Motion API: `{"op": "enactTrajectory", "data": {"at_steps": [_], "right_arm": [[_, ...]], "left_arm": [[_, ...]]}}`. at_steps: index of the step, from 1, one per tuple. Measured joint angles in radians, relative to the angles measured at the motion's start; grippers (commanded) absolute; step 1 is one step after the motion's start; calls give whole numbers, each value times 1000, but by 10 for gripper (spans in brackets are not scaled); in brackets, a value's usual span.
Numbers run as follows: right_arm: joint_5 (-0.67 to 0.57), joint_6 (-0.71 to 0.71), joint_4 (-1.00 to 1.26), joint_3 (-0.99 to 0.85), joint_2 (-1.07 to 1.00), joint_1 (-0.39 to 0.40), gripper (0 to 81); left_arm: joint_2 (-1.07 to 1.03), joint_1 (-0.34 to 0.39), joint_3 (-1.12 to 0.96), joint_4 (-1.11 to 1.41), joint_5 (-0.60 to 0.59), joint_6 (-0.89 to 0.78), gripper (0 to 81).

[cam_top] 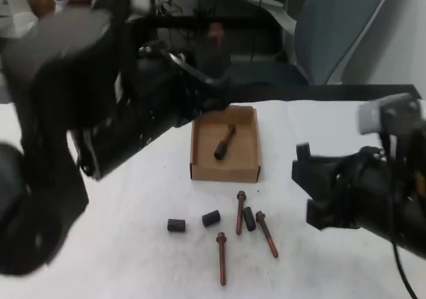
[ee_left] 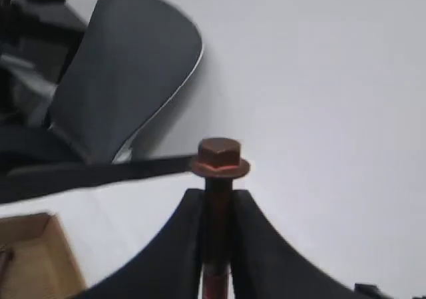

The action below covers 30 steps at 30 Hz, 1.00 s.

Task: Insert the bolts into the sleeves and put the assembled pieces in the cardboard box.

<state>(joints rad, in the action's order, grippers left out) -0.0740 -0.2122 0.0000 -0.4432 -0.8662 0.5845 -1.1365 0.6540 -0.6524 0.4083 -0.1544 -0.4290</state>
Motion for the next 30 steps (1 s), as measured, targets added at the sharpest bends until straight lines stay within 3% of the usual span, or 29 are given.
{"op": "enactTrajectory", "data": {"at_steps": [7, 13, 30], "right_arm": [[-73, 179, 256, 86, 9, 95, 6], [-94, 205, 362, 90, -68, 127, 6], [-116, 196, 562, 93, -94, 133, 6]], "left_arm": [[-12, 81, 49, 145, -5, 43, 18], [-12, 156, 49, 177, -9, 127, 18], [-12, 166, 49, 186, -9, 131, 18]]}}
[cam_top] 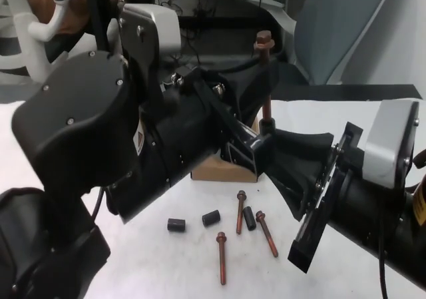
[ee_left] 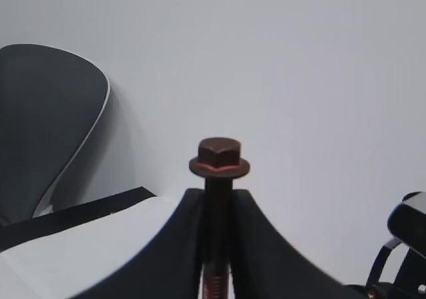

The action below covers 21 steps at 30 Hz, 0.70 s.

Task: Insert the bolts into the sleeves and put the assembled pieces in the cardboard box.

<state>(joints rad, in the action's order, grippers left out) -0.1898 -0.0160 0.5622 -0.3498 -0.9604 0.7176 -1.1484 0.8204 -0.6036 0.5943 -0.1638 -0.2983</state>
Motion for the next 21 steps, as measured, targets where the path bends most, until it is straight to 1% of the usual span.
{"op": "enactTrajectory", "data": {"at_steps": [6, 12, 16, 17, 18, 20, 21], "right_arm": [[-3, -3, 6, 2, 0, -1, 6], [28, -7, 26, 5, 0, -1, 6], [30, -7, 36, 5, 0, -1, 6], [32, -7, 36, 2, 0, 0, 6], [31, -7, 36, 1, 0, 0, 6], [31, -14, 36, -6, 0, 0, 6], [34, -16, 36, -10, 0, 0, 6]], "left_arm": [[0, 0, 0, -3, -3, 0, 18], [0, 0, 0, -18, -54, -8, 18], [0, 0, 0, -23, -62, -10, 18], [0, 0, 0, -23, -62, -10, 0], [0, 0, 0, -25, -62, -10, 48], [0, 0, 0, -25, -70, -10, 216], [0, 0, 0, -25, -76, -10, 349]]}}
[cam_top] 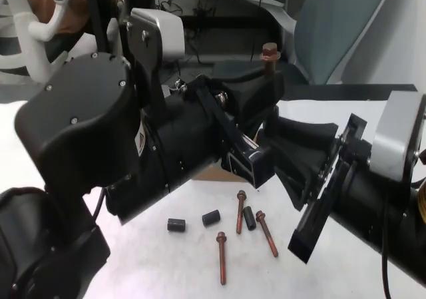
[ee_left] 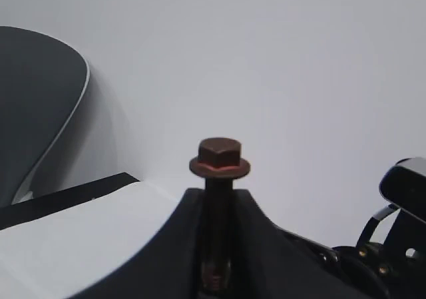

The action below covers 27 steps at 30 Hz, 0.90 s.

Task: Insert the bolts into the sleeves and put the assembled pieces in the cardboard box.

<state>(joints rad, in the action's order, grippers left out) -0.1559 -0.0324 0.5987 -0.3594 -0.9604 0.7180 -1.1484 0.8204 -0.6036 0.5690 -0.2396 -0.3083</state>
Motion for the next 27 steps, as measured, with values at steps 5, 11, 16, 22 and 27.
{"op": "enactTrajectory", "data": {"at_steps": [5, 11, 16, 22, 27], "right_arm": [[69, -14, -14, -8, 0, 0, 6], [184, -20, -95, -11, 0, -8, 6], [214, -21, -296, -84, -9, -80, 6], [192, -21, -575, -293, -134, -175, 6], [156, -21, -735, -513, -343, -209, 6]], "left_arm": [[0, 0, 2, 0, -42, -2, 700], [29, -39, 3, -26, -92, -2, 700], [117, -150, -24, -399, -137, 182, 686], [25, -251, -139, -963, -94, 664, 682], [-139, -262, -239, -1159, -5, 892, 643]]}}
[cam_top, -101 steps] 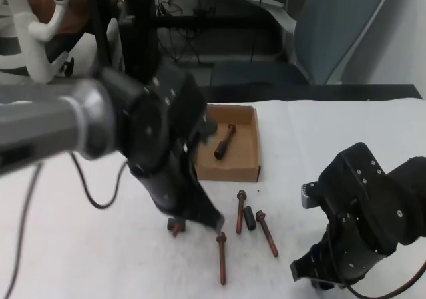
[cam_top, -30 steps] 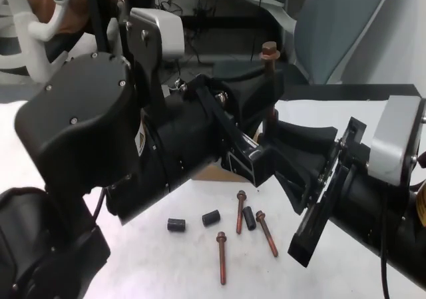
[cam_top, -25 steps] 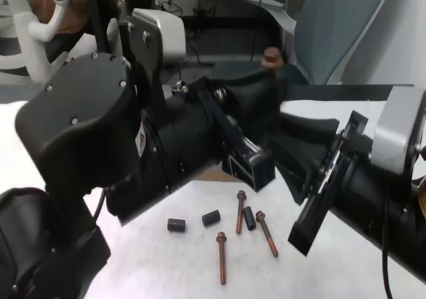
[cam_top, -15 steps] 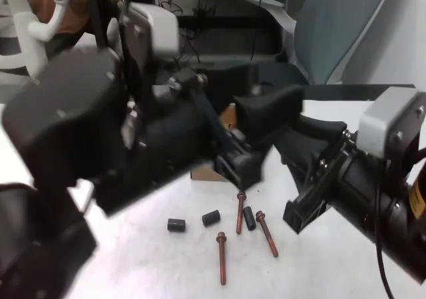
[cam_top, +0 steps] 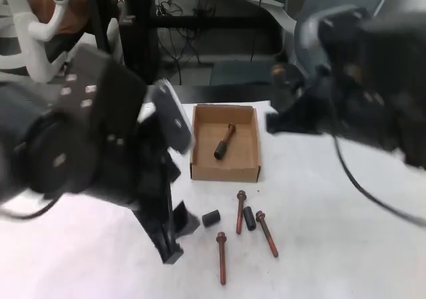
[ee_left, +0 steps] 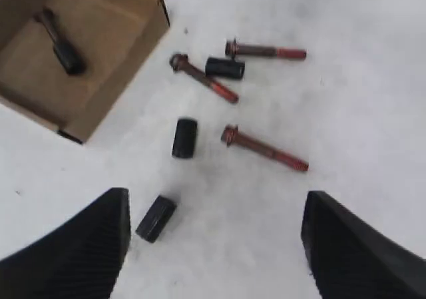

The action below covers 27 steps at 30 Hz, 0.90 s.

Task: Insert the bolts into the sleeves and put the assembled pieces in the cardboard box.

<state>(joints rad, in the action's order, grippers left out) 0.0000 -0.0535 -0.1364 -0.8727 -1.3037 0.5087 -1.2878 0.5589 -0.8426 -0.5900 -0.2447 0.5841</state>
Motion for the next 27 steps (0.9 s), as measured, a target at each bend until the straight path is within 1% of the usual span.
{"op": "enactTrajectory", "data": {"at_steps": [8, 13, 16, 20, 27], "right_arm": [[0, -12, -205, -378, -344, -38, 6], [0, -47, -322, -544, -518, -63, 6], [6, -53, -356, -593, -596, -67, 6], [30, -53, -372, -611, -672, -67, 6], [31, -59, -373, -612, -760, -67, 6]], "left_arm": [[-242, 0, -118, -112, 112, 283, 633], [-330, 0, -150, -123, 153, 370, 561], [-372, 0, -152, -123, 166, 406, 556], [-414, -8, -152, -105, 169, 435, 556], [-465, -61, -162, -42, 175, 450, 556]]}}
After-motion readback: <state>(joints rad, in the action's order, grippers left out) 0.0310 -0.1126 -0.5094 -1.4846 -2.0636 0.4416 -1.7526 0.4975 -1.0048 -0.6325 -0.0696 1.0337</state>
